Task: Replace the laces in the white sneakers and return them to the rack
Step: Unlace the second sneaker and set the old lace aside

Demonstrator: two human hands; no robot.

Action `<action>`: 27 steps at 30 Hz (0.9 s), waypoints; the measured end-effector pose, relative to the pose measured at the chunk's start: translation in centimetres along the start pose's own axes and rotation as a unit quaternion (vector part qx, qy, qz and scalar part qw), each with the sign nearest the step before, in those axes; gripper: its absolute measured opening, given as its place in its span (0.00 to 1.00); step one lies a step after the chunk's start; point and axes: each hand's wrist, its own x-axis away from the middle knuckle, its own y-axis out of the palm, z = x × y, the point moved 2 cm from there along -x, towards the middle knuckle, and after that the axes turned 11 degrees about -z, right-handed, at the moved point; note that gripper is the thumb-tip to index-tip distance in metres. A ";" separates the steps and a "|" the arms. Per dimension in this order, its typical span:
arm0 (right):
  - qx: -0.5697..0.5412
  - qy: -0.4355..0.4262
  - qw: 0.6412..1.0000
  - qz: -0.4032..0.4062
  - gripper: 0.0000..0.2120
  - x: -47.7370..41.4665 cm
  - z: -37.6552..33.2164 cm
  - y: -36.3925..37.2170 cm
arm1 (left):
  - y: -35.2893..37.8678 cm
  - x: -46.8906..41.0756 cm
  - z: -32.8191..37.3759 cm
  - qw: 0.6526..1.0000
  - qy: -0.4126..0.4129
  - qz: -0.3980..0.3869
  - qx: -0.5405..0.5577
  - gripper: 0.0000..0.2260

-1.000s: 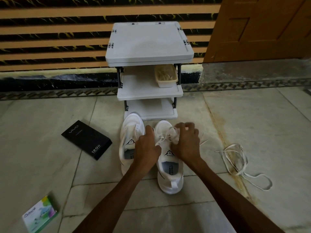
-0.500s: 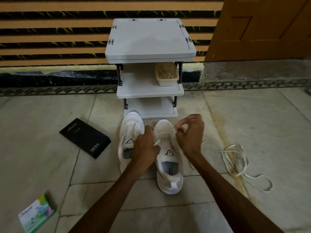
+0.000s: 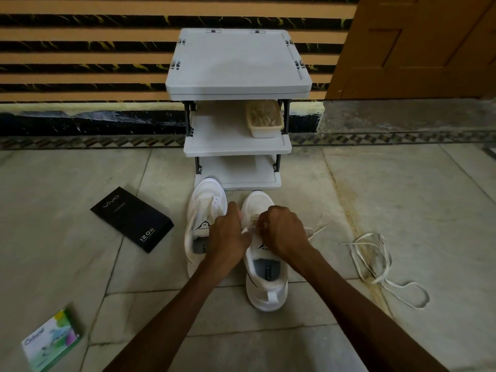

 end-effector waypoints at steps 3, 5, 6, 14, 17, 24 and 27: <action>0.021 0.022 0.999 0.018 0.09 0.0 0.0 -0.2 | -0.1 0.1 0.1 1.000 -0.001 0.001 -0.005 0.14; 0.027 0.002 1.000 0.009 0.09 0.2 -0.1 -0.9 | -0.1 0.1 0.1 1.000 0.001 -0.001 -0.002 0.14; -0.002 -0.017 1.000 0.016 0.08 0.4 -0.2 -1.5 | 0.0 0.1 0.1 1.000 0.001 -0.001 0.001 0.14; -0.777 -0.046 0.623 0.079 0.11 1.8 1.0 -8.3 | -0.1 0.3 0.0 1.000 -0.002 0.007 0.006 0.15; -0.506 0.048 0.861 0.020 0.05 0.9 0.5 -5.5 | 0.0 0.2 0.0 1.000 -0.003 0.005 0.008 0.15; 0.078 0.009 0.997 -0.021 0.11 0.2 -1.0 -0.6 | 0.1 0.1 -0.2 1.000 -0.008 0.007 0.018 0.14; -0.039 -0.008 0.999 0.016 0.10 0.1 -0.1 -1.2 | 0.2 0.1 -0.4 1.000 -0.002 0.011 0.024 0.13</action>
